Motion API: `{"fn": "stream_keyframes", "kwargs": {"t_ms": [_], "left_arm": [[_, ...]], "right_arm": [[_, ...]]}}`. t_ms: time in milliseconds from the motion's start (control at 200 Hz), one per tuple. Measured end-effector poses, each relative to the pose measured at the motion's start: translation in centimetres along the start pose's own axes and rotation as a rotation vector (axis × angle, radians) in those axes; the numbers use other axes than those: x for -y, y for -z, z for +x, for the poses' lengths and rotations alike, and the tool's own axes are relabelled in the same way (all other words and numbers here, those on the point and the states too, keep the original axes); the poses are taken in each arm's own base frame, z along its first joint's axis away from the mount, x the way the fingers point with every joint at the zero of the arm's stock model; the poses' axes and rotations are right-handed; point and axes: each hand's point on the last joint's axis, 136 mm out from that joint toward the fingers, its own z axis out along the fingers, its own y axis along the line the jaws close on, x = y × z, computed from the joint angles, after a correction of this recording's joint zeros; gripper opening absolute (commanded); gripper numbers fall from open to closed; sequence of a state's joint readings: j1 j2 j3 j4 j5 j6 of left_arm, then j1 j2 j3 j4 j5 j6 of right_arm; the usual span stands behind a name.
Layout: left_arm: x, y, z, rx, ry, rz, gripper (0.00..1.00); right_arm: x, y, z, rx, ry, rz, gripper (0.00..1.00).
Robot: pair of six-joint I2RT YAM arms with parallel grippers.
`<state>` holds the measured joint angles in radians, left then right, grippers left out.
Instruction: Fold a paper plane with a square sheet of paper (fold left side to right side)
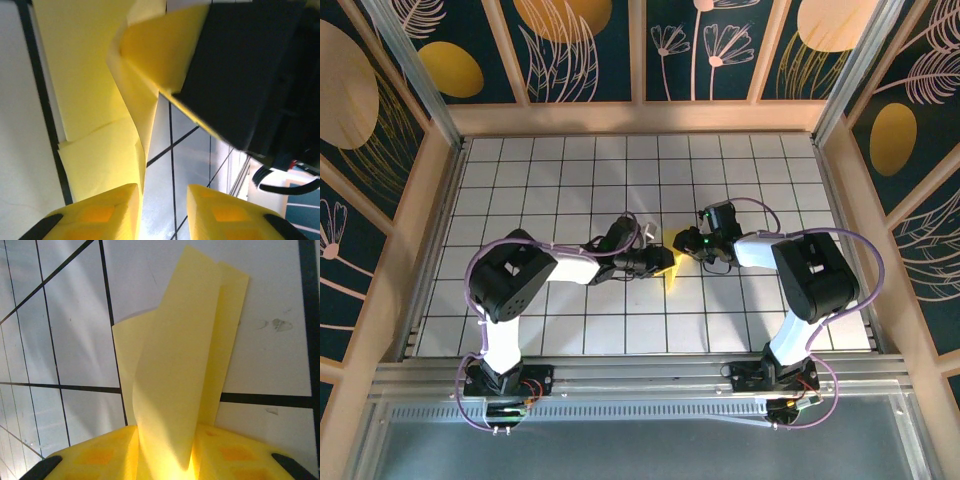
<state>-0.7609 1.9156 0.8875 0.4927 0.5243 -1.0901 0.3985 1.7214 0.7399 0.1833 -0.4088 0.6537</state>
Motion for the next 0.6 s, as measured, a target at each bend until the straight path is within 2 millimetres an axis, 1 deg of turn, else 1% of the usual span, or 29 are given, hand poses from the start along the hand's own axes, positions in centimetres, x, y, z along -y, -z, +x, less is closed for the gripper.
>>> {"fn": "stream_keyframes", "kwargs": {"t_ms": [160, 295, 475, 600], "left_arm": [[-0.3, 0.4, -1.0, 0.021, 0.016, 0.005, 0.34], [-0.9, -0.3, -0.9, 0.003, 0.023, 0.001, 0.33], [-1.7, -1.3, -1.1, -0.007, 0.033, -0.011, 0.30], [-1.8, -1.5, -1.2, -0.007, 0.032, -0.011, 0.27]], "right_arm": [[0.0, 0.0, 0.0, 0.000, 0.000, 0.000, 0.34], [0.0, 0.0, 0.0, 0.000, 0.000, 0.000, 0.34], [0.0, 0.0, 0.0, 0.000, 0.000, 0.000, 0.34], [0.0, 0.0, 0.0, 0.000, 0.000, 0.000, 0.34]]}}
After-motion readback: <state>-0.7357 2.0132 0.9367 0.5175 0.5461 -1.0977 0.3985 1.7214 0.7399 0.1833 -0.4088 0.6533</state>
